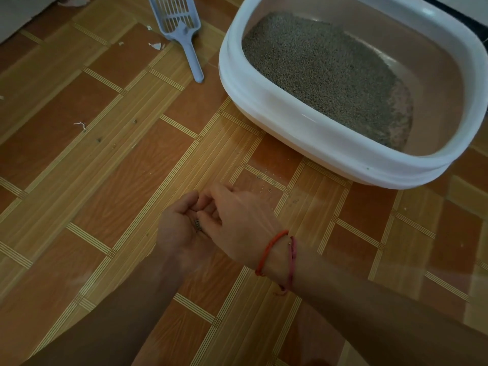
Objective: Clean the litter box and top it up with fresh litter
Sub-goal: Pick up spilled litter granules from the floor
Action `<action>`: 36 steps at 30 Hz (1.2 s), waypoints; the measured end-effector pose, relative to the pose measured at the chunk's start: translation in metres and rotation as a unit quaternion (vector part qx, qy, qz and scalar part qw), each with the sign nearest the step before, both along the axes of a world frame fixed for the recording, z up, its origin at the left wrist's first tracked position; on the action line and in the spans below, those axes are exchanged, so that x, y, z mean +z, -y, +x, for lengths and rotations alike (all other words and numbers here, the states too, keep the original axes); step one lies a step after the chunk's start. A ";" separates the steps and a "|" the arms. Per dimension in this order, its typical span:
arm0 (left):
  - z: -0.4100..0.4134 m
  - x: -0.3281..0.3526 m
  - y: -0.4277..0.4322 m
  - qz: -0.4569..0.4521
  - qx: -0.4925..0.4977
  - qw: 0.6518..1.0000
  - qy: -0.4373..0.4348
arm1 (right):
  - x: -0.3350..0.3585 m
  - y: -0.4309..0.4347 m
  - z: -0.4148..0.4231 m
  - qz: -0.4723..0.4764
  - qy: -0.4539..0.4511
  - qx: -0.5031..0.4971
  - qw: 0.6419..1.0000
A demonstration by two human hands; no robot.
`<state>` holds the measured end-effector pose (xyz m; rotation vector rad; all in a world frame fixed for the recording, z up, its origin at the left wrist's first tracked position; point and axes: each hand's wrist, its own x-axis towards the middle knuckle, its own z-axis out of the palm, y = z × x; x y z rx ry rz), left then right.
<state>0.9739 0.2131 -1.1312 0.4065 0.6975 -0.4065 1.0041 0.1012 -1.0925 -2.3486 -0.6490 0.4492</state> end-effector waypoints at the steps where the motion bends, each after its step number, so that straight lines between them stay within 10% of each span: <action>1: 0.000 -0.001 -0.001 -0.003 0.003 1.000 0.000 | 0.000 0.001 0.000 0.009 0.000 -0.002 1.000; 17: 0.007 0.009 0.002 -0.003 0.120 0.992 -0.046 | -0.040 0.092 0.051 -0.116 0.014 -0.188 0.975; 36: 0.008 0.006 0.003 0.002 0.116 0.992 -0.051 | -0.056 0.087 0.050 -0.165 0.051 -0.127 0.977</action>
